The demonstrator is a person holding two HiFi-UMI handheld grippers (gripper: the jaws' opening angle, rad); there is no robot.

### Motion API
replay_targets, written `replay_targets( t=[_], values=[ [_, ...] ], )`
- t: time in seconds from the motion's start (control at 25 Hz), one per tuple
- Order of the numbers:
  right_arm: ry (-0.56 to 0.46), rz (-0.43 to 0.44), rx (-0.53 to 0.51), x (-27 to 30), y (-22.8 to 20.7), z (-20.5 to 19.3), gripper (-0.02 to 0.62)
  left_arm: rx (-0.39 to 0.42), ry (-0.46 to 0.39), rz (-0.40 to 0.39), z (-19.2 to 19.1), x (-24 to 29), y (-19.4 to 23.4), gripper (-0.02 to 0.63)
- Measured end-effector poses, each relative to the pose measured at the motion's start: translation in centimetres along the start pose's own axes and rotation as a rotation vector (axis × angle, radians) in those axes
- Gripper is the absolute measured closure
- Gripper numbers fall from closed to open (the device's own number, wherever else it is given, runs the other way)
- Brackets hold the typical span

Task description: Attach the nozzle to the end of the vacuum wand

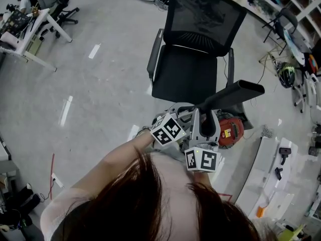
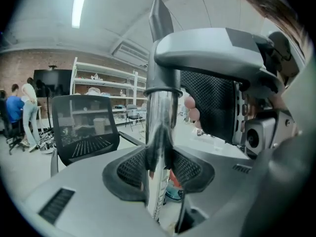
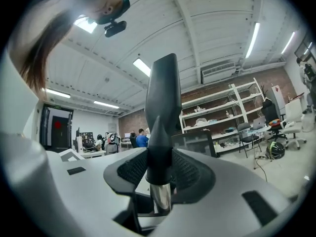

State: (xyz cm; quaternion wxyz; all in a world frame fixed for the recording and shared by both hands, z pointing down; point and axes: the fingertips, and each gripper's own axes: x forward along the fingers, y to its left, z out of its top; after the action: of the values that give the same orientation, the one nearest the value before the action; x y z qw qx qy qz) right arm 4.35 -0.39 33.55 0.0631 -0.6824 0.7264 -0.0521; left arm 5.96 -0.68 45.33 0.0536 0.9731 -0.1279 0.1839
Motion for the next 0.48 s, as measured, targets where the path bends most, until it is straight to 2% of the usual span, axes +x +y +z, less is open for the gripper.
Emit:
replay_targets(
  t=[0.16, 0.36, 0.48],
  values=[
    [0.045, 0.023, -0.009, 0.1, 0.2, 0.0, 0.428, 0.009, -0.004, -0.013, 0.0, -0.2, 0.0, 0.451],
    [0.156, 0.128, 0.004, 0.1, 0.7, -1.4, 0.428, 0.013, -0.008, -0.022, 0.0, -0.2, -0.1, 0.451],
    [0.179, 0.176, 0.043, 0.0, 0.7, -1.3, 0.428, 0.016, -0.011, -0.032, 0.0, -0.3, -0.3, 0.451]
  ],
)
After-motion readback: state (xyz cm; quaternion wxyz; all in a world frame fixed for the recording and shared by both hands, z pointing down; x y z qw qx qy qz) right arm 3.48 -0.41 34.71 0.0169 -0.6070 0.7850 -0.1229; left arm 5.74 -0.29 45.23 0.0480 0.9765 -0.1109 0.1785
